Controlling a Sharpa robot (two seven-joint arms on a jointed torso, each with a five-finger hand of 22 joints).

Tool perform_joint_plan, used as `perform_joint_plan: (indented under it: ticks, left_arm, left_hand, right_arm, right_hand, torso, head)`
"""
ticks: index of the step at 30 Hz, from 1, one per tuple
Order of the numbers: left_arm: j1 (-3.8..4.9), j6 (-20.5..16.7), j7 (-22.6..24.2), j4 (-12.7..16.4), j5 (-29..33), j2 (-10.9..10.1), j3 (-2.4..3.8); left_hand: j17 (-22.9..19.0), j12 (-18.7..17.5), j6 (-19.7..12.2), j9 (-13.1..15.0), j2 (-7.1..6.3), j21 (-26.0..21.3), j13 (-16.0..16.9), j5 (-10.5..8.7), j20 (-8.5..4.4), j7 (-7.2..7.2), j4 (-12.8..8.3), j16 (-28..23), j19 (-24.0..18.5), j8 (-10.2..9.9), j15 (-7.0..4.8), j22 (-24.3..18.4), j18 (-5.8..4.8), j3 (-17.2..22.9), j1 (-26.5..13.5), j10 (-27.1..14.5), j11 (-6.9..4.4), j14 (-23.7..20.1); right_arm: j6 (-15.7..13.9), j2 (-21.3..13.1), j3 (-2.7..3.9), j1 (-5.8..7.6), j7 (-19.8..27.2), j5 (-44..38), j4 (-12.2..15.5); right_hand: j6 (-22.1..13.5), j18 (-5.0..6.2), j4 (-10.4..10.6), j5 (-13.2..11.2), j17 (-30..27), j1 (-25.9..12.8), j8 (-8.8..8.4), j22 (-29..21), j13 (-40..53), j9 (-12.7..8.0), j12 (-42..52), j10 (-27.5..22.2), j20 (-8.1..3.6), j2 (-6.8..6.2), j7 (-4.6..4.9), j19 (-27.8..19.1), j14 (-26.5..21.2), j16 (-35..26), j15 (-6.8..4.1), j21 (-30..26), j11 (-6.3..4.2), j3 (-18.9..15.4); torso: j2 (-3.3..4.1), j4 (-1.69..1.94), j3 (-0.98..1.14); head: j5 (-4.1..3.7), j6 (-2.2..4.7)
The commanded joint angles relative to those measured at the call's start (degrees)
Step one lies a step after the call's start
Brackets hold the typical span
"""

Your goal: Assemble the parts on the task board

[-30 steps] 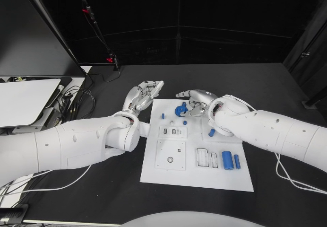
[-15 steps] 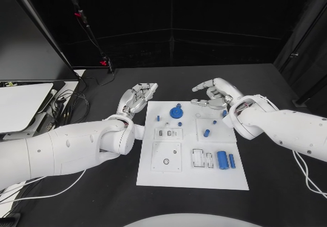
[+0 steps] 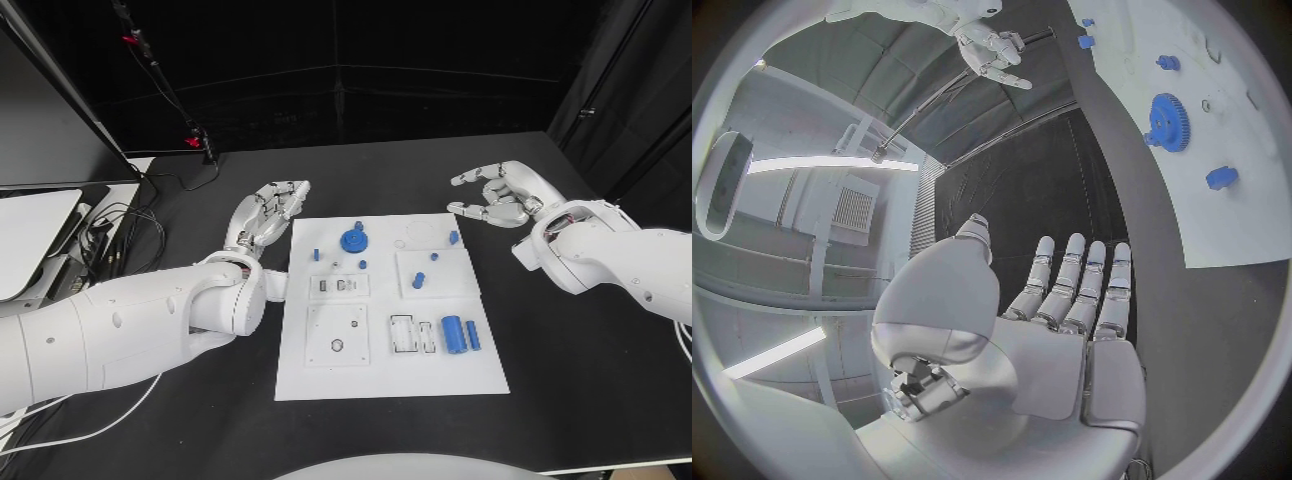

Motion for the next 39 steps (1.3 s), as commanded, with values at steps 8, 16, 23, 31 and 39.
perform_joint_plan:
  ticks: [8, 16, 23, 31, 39]
  left_arm:
    - [0.05, 0.5, 15.4, -0.2, -0.4, 0.1, 0.00]
    - [-0.03, 0.6, 15.4, -0.3, -0.4, 0.0, -0.02]
    - [-0.04, 0.6, 15.5, -0.2, -0.4, -0.3, -0.03]
    - [-0.05, 0.6, 15.5, -0.1, -0.4, -0.3, -0.04]
    - [-0.05, 0.6, 15.5, -0.1, -0.4, -0.3, -0.04]
  left_hand:
    - [0.0, 0.2, 0.4, -0.1, 0.04, 0.2, 0.0, 0.36, 0.20, 8.26, 0.0, 0.2, 0.0, 0.2, -0.01, 0.1, -0.08, -0.4, 0.6, 0.5, -0.05, 0.5]
    - [0.0, 0.2, 0.4, -0.1, 0.06, 0.2, 0.0, 0.39, 0.21, 8.26, 0.0, 0.2, -0.1, 0.2, -0.01, 0.1, -0.09, -0.4, 0.7, 0.5, -0.05, 0.5]
    - [0.0, 0.2, 0.4, -0.1, 0.06, 0.2, 0.0, 0.39, 0.21, 8.26, 0.0, 0.2, -0.1, 0.2, -0.01, 0.1, -0.09, -0.4, 0.7, 0.5, -0.05, 0.5]
    - [0.0, 0.2, 0.4, -0.1, 0.06, 0.2, 0.0, 0.39, 0.21, 8.26, 0.0, 0.2, -0.1, 0.2, -0.01, 0.1, -0.09, -0.4, 0.7, 0.5, -0.05, 0.5]
    - [0.0, 0.3, 0.4, -0.1, 0.09, 0.2, 0.0, 0.45, 0.21, 8.26, 0.0, 0.2, -0.1, 0.2, -0.01, 0.0, -0.09, -0.5, 0.8, 0.5, -0.05, 0.5]
  right_arm:
    - [4.6, 0.3, -0.02, -1.28, -2.4, -7.6, -4.4]
    - [7.0, 2.2, -0.02, -2.73, -3.8, -9.5, -8.0]
    - [9.0, 3.6, -0.02, -3.44, -4.9, -10.0, -9.8]
    - [10.1, 5.1, -0.01, -3.72, -6.0, -11.5, -11.1]
    - [10.4, 6.2, 0.00, -3.84, -7.3, -12.1, -11.7]
  right_hand:
    - [0.2, -0.42, -0.6, -2.9, 15.1, 4.0, 3.06, 15.1, 15.1, 0.7, 0.1, 6.0, -1.13, 1.12, 0.61, 6.1, 6.1, 0.1, -1.03, 0.2, -1.05, 1.3]
    - [0.7, -0.42, 0.0, -3.1, 15.1, 4.6, 3.89, 15.1, 15.1, 0.8, 0.1, 6.0, -0.86, 0.99, 1.55, 6.1, 6.1, 0.1, -0.58, 0.2, -0.40, 1.3]
    - [0.6, -0.42, 0.0, -3.1, 15.1, 4.8, 3.93, 15.1, 15.1, 0.8, 0.1, 6.0, -0.81, 0.98, 1.51, 6.1, 6.1, 0.1, -0.56, 0.2, -0.36, 1.3]
    - [1.1, -0.42, 0.0, -3.3, 15.1, 5.3, 4.20, 15.1, 15.1, 0.8, 0.1, 6.0, -0.83, 1.30, 1.36, 6.1, 6.1, 0.1, -0.68, 0.2, -0.40, 1.6]
    - [1.8, -0.42, -0.2, -3.3, 15.1, 5.9, 4.36, 15.1, 15.1, 0.8, 0.1, 6.0, -0.91, 1.90, 1.42, 6.1, 6.1, 0.1, -0.79, 0.2, -0.35, 2.0]
  torso:
    - [0.03, 0.04, -0.04]
    - [0.06, 0.16, -0.03]
    - [0.12, 0.19, -0.01]
    - [0.10, 0.19, -0.02]
    - [0.05, 0.15, -0.01]
  head:
    - [-0.48, 0.24]
    - [-0.63, 0.26]
    - [-0.46, 0.04]
    - [-0.28, -0.21]
    - [0.35, -0.58]
